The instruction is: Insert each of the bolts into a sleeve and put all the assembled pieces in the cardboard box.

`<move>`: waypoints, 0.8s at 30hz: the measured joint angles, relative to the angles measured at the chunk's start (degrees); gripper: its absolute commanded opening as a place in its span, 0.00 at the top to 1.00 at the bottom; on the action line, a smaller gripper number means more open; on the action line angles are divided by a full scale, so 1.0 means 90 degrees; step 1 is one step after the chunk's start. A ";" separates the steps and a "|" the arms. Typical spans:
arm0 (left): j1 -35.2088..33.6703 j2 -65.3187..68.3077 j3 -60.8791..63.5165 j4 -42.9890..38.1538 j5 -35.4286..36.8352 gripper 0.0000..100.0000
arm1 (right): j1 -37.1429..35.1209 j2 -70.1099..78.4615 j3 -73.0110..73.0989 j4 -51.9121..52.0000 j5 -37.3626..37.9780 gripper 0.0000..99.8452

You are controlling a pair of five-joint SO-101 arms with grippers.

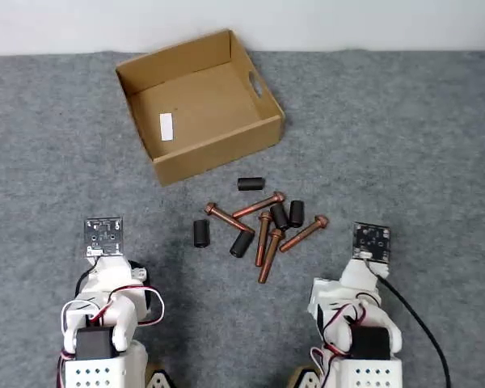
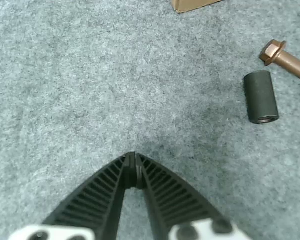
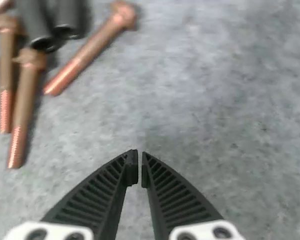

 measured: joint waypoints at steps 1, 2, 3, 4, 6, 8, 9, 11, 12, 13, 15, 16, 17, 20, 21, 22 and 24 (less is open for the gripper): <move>0.0000 0.0000 0.0000 0.0000 0.0000 0.99 | -0.0107 0.0000 0.0000 0.0000 0.0000 0.99; 0.0000 0.0000 0.0000 0.0000 0.0000 0.99 | -0.0244 0.0000 0.0000 0.0000 0.0000 0.99; 0.0000 0.0000 0.0000 0.0000 0.0000 0.99 | -0.0293 0.0000 0.0000 0.0000 0.0000 0.99; 0.0000 0.0000 0.0000 0.0000 0.0000 0.99 | -0.0293 0.0000 0.0000 0.0000 0.0000 0.99; 0.0000 0.0000 0.0000 0.0000 0.0000 0.99 | -0.0264 0.0000 0.0000 0.0000 0.0000 0.99; 0.0000 0.0000 0.0000 0.0000 0.0000 0.99 | -0.0225 0.0000 0.0000 0.0000 0.0000 0.99; 0.0000 0.0000 0.0000 0.0000 0.0000 0.99 | -0.0117 0.0000 -0.0039 0.0000 0.0000 0.99; 0.0000 0.0000 0.0000 0.0000 0.0000 0.99 | 0.0068 -0.0049 -0.0391 0.0000 0.0020 0.99; 0.0000 0.0000 0.0000 0.0000 0.0000 0.99 | 0.0078 -0.0068 -0.0615 0.0000 0.0020 0.99; 0.0000 0.0000 0.0000 0.0000 0.0000 0.99 | 0.0078 -0.0020 -0.0840 0.0010 0.0029 0.99; 0.0000 0.0000 0.0000 0.0000 0.0000 0.99 | -0.0059 0.0049 -0.1319 0.0234 0.0225 0.99; 0.0000 0.0000 0.0000 0.0000 0.0000 0.99 | -0.0234 0.0117 -0.1563 0.0400 0.0293 0.99; 0.0000 0.0000 0.0000 0.0000 0.0000 0.99 | -0.0303 0.0234 -0.1797 0.0537 0.0342 0.99; 0.0000 0.0000 0.0000 0.0000 0.0000 0.99 | -0.0391 0.0850 -0.2549 0.0674 0.0449 0.99; 0.0000 0.0000 0.0000 0.0000 0.0000 0.99 | -0.0430 0.1143 -0.2774 0.0674 0.0518 0.99; 0.0000 0.0000 0.0000 0.0000 0.0000 0.99 | -0.0420 0.1465 -0.2989 0.0664 0.0596 0.99; 0.0000 0.0000 0.0000 0.0000 0.0000 0.99 | -0.0410 0.2217 -0.3409 0.0537 0.0684 0.99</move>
